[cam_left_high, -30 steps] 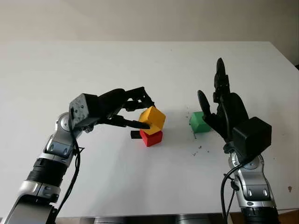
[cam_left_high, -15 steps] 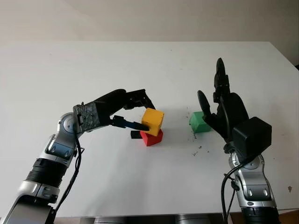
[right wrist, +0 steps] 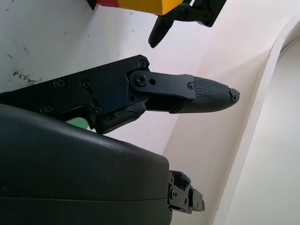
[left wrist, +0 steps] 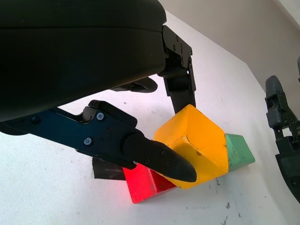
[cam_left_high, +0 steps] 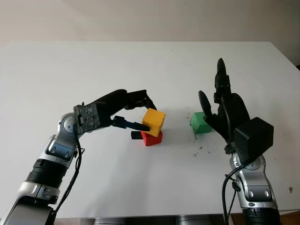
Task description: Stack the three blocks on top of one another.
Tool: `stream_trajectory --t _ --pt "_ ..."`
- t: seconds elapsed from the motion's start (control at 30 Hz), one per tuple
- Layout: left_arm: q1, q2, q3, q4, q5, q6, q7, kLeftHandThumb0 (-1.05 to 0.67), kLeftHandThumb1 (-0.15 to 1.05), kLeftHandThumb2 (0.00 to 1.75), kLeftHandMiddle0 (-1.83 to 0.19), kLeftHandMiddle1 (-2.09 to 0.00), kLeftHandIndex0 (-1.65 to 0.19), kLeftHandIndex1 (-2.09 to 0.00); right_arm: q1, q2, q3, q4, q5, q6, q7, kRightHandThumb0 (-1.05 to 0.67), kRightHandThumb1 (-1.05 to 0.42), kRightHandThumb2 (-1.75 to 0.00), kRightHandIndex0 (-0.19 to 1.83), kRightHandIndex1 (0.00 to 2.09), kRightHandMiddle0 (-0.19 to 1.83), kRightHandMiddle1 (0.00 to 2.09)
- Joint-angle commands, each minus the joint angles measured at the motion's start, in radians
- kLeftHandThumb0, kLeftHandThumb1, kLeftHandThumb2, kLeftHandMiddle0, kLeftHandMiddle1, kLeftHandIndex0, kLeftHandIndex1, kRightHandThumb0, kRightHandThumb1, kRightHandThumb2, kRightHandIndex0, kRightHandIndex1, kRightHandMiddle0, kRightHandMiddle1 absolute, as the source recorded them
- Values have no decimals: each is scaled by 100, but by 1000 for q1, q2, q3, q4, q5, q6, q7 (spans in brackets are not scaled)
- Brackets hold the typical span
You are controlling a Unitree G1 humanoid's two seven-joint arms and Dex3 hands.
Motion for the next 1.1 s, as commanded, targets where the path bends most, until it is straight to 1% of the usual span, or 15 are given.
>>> stream_trajectory --t 0.0,0.17,0.43,0.8,1.07 --pt "13 10 0 -8 -2 -11 5 -50 103 5 -36 0 -24 -119 -6 -14 -6 -8 1 -6 3 -79 -105 -52 -19 0 -19 5" --pt "15 14 3 -19 -7 12 -4 -50 103 5 -30 0 -20 -104 -4 -17 -5 -10 -7 -8 1 -78 -105 -52 -19 0 -18 5" --pt "16 18 5 -11 -14 -4 0 -50 102 5 -29 0 -20 -91 -8 -19 -7 -7 4 -1 6 -78 -105 -52 -19 0 -19 5" --pt "21 23 8 4 -18 -24 5 -52 101 5 -27 0 -18 -87 -7 -26 -8 -6 13 -4 14 -78 -105 -52 -19 0 -19 4" --pt "34 27 12 -17 -14 8 12 -51 99 5 -23 0 -16 -84 -7 -30 -8 -9 7 0 15 -78 -105 -52 -19 0 -19 5"
